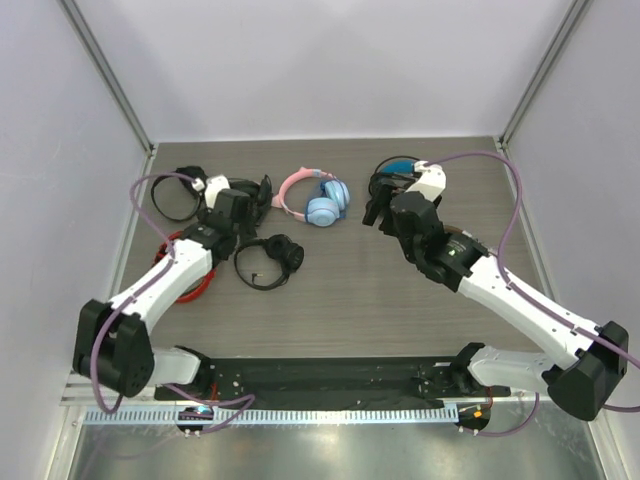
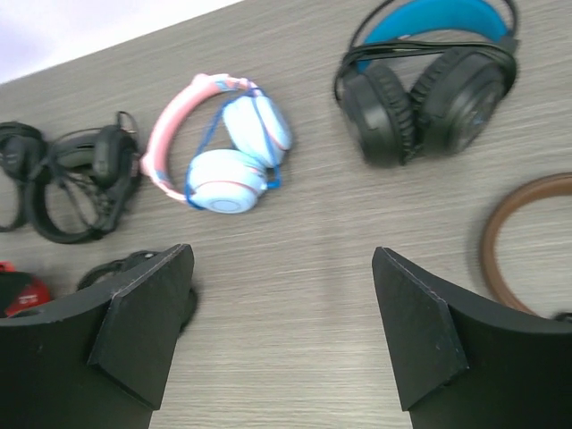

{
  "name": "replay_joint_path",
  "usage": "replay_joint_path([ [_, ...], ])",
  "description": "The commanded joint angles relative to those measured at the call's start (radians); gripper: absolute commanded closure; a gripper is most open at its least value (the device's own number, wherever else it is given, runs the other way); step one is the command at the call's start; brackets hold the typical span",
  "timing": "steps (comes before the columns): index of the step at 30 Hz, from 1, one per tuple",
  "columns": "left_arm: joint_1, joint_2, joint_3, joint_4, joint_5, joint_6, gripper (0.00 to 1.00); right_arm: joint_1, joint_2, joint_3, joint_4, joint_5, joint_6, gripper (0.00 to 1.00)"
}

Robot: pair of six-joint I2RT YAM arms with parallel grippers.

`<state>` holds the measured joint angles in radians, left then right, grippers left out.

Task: Wrap the headphones
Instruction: Place the headphones on the table

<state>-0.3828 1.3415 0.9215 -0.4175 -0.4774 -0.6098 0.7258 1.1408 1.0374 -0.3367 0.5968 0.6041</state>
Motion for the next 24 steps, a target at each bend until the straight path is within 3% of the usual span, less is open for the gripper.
replay_joint_path([
  [1, 0.004, -0.096, 0.109, -0.059, -0.036, 0.065, 0.32, -0.029, -0.019, 0.035, -0.065, 0.04, -0.047, 0.13],
  [6, 0.004, -0.185, 0.195, -0.141, 0.009, 0.139, 0.27, -0.058, 0.011, 0.082, -0.203, 0.127, -0.064, 0.05],
  [13, 0.004, -0.292, 0.182, -0.207, 0.124, 0.177, 0.2, -0.077, 0.076, 0.121, -0.473, 0.219, -0.003, 0.0],
  [18, 0.004, -0.335, 0.119, -0.259, 0.137, 0.156, 0.16, -0.077, 0.051, 0.07, -0.476, 0.182, 0.045, 0.0],
  [24, 0.004, -0.384, -0.053, -0.187, 0.157, 0.134, 0.16, -0.077, 0.05, 0.044, -0.482, 0.212, 0.078, 0.0],
])
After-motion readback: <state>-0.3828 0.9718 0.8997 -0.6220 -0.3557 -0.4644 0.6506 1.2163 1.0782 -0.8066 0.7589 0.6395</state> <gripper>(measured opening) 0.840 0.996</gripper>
